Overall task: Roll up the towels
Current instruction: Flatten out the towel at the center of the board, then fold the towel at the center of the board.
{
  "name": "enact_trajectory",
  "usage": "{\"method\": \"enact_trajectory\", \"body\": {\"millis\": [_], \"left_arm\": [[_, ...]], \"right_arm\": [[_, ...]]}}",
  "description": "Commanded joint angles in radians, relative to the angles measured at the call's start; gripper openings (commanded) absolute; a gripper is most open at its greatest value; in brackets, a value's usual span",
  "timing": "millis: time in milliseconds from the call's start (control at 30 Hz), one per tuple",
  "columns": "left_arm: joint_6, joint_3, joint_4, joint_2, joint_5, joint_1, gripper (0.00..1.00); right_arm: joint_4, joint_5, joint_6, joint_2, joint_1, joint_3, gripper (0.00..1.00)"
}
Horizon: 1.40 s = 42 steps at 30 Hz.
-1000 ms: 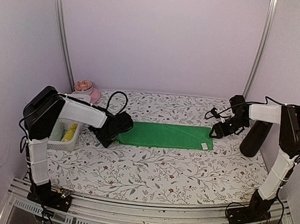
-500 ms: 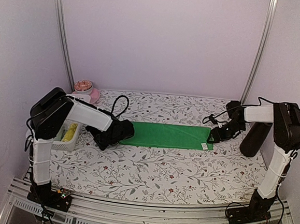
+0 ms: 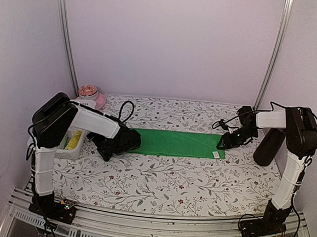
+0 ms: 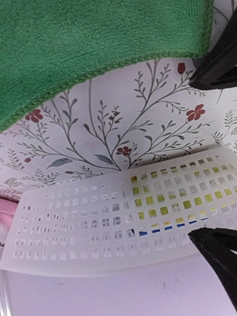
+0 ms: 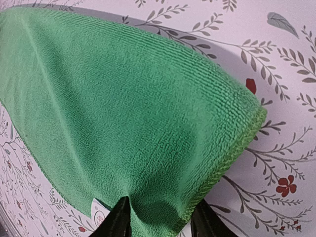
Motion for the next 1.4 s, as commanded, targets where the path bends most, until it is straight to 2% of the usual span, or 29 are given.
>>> {"method": "enact_trajectory", "body": {"millis": [0, 133, 200, 233, 467, 600, 700, 833, 933, 1033, 1367], "left_arm": [[-0.114, 0.061, -0.133, -0.011, -0.027, -0.038, 0.97], [-0.188, 0.084, -0.216, 0.000, -0.050, -0.057, 0.97], [-0.199, 0.084, -0.224, -0.001, -0.052, -0.063, 0.97], [-0.200, 0.084, -0.224, -0.002, -0.052, -0.065, 0.97], [-0.162, 0.071, -0.169, -0.030, -0.039, -0.077, 0.97], [-0.023, 0.021, -0.010, -0.087, 0.026, -0.083, 0.97], [0.126, -0.049, 0.166, -0.188, 0.133, -0.086, 0.97], [0.197, -0.113, 0.312, -0.260, 0.228, -0.088, 0.97], [0.210, -0.115, 0.347, -0.258, 0.244, -0.090, 0.97], [0.220, -0.099, 0.350, -0.222, 0.236, -0.092, 0.97], [0.264, -0.087, 0.410, -0.176, 0.221, -0.093, 0.97]], "right_arm": [[-0.006, -0.039, 0.025, 0.059, -0.001, 0.014, 0.37], [-0.002, -0.050, 0.036, 0.081, -0.001, 0.024, 0.21], [0.004, -0.043, 0.046, 0.083, -0.001, 0.031, 0.05], [0.004, -0.034, 0.047, 0.083, -0.002, 0.035, 0.03], [0.018, 0.008, 0.054, -0.031, -0.081, 0.049, 0.02], [-0.027, 0.012, 0.024, -0.042, -0.168, 0.104, 0.02], [-0.081, 0.021, -0.027, -0.035, -0.228, 0.172, 0.02], [-0.190, -0.037, -0.081, -0.020, -0.251, 0.299, 0.02], [-0.285, -0.092, -0.118, 0.000, -0.199, 0.369, 0.02], [-0.296, -0.087, -0.138, -0.010, -0.118, 0.369, 0.02], [-0.344, -0.233, -0.165, 0.006, 0.139, 0.429, 0.02]]}}
